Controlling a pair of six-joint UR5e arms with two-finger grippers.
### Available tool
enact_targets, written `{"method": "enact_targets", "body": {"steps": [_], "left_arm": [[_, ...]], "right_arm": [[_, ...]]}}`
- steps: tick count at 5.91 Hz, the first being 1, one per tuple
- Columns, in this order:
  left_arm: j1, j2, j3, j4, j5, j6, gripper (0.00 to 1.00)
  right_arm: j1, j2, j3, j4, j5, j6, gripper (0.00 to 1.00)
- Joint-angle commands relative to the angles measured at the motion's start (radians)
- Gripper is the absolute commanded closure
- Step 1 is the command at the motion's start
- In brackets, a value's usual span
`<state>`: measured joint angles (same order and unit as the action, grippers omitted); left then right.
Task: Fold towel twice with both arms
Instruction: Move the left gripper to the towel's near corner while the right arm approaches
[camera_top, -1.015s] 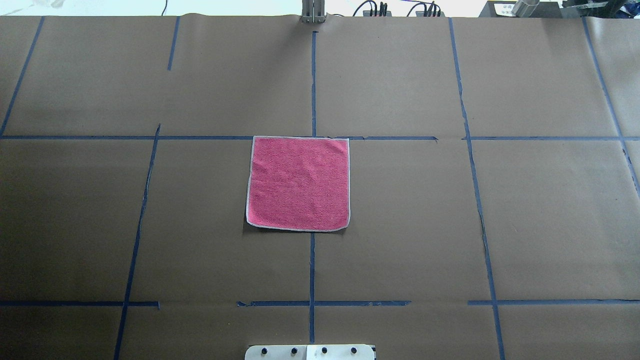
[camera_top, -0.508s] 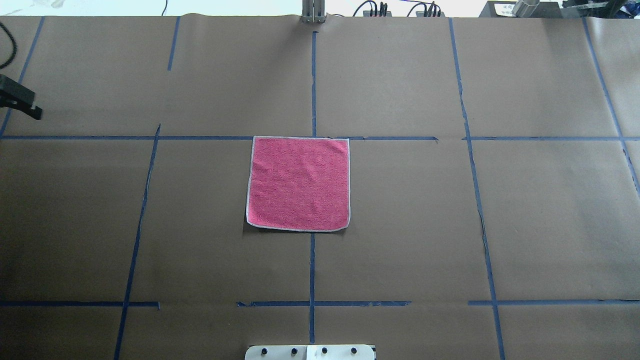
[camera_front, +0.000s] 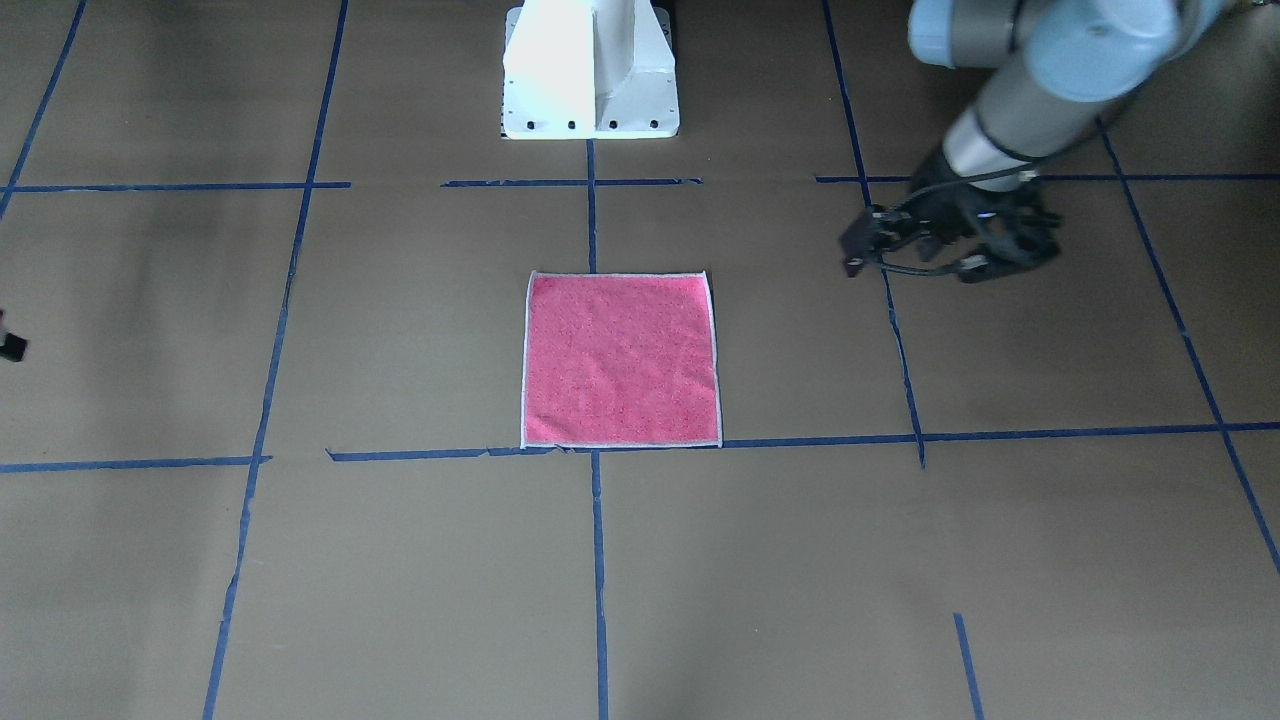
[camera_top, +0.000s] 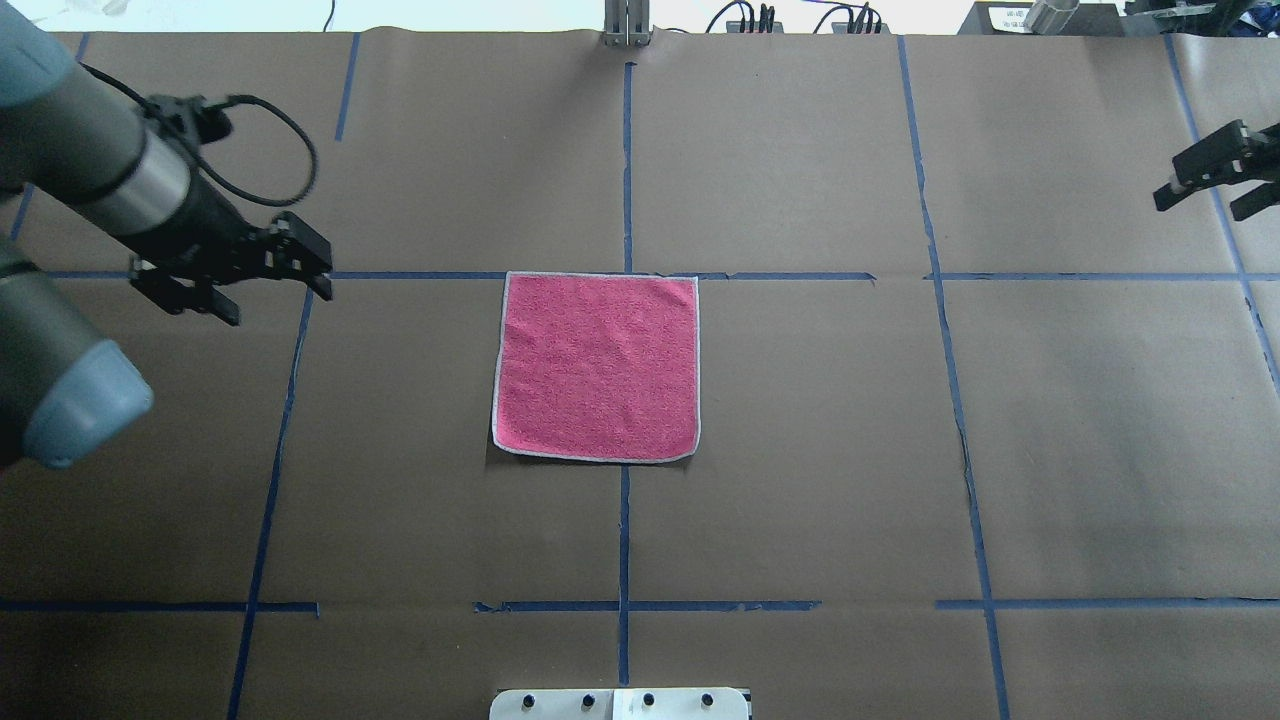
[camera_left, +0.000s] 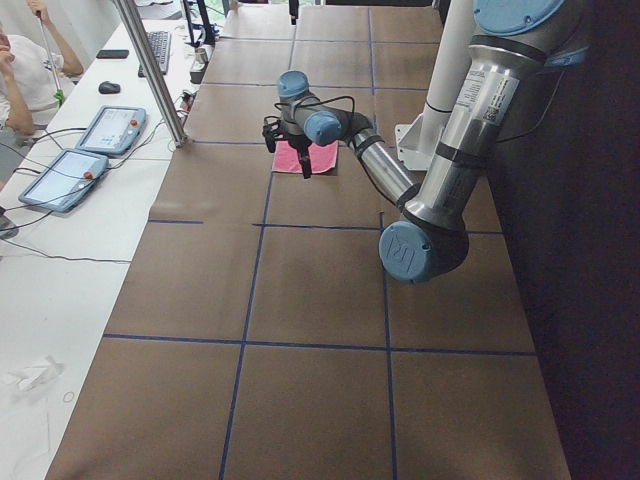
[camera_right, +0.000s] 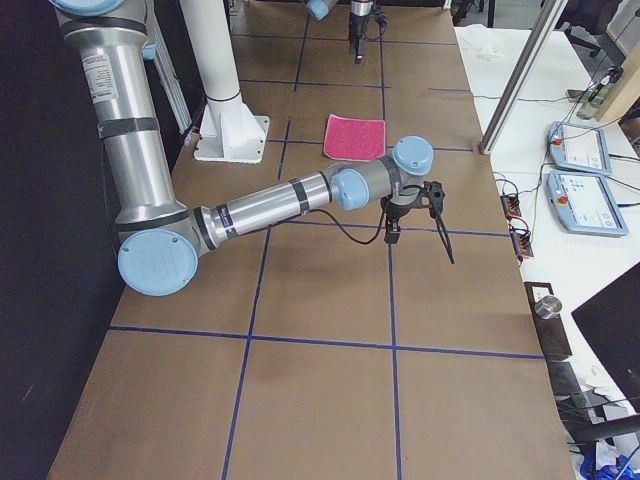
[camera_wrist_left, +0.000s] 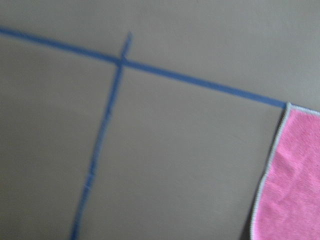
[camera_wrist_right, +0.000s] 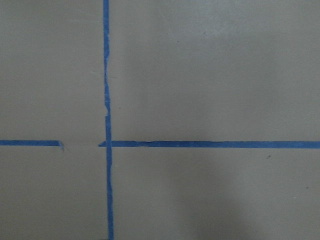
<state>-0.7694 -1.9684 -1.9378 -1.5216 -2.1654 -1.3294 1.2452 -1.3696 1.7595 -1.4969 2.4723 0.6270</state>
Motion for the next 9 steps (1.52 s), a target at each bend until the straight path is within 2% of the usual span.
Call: {"method": "enact_targets", "body": {"steps": [1, 2, 3, 4, 6, 9], "left_arm": [[0.162, -0.106, 0.079, -0.009, 0.114, -0.212, 0.07], [0.220, -0.131, 0.121, -0.032, 0.177, -0.255, 0.14], [0.238, -0.133, 0.172, -0.105, 0.199, -0.270, 0.23], [0.239, -0.136, 0.242, -0.188, 0.199, -0.274, 0.30], [0.254, -0.138, 0.261, -0.219, 0.199, -0.284, 0.41], [0.269, -0.138, 0.263, -0.221, 0.199, -0.286, 0.55]], "right_arm": [[-0.154, 0.038, 0.060, 0.149, -0.115, 0.333, 0.00], [-0.252, 0.062, 0.096, 0.153, -0.209, 0.441, 0.00], [-0.324, 0.113, 0.101, 0.153, -0.266, 0.580, 0.00], [-0.396, 0.135, 0.116, 0.153, -0.359, 0.655, 0.00], [-0.443, 0.142, 0.133, 0.153, -0.404, 0.730, 0.00], [-0.449, 0.142, 0.133, 0.153, -0.405, 0.731, 0.00]]}}
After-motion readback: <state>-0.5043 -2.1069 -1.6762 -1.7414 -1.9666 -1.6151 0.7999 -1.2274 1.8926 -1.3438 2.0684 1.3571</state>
